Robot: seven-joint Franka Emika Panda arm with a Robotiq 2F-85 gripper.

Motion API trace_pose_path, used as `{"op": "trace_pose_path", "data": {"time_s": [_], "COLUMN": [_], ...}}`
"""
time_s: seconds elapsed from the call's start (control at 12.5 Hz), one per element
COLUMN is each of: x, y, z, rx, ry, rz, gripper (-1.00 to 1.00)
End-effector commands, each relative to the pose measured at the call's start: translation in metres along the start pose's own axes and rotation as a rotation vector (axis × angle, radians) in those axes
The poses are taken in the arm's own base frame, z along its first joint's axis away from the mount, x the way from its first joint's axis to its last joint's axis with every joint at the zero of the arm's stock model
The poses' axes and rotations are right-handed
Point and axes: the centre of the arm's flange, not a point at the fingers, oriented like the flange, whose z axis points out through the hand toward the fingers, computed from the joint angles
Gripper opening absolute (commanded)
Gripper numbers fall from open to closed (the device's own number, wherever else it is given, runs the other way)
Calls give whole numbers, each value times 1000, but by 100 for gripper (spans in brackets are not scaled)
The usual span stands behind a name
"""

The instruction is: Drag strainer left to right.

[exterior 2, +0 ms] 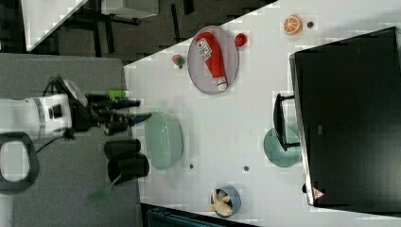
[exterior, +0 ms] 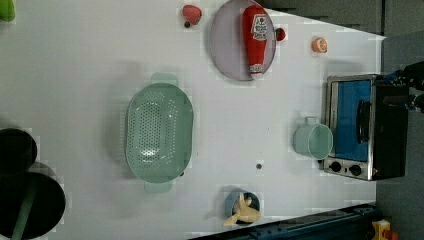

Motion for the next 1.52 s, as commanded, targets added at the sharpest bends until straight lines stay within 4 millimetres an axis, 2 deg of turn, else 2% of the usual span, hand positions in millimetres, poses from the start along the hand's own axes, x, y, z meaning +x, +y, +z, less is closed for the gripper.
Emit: {"op": "trace_pose_path", "data": {"time_s": [0.08,0.24,0.4,0.56,0.8,0.96,1.2,1.36,1.52], "x": [-79,-78,-87,-106,-145,-179,-233,-259,-274], "y": [122,122,107,68,-8,-58,-123,-157,-180], "z": [-83,-83,-78,-64,-28,9,79,128,177], "rx": [17,18,12,3,-25,-48,-65,-54,-50], "ry": [15,15,9,0,21,31,18,-19,-65], "rz": [187,187,155,110,134,242,405,520,634], "gripper": [59,99,100,100,100,100,100,100,100]}}
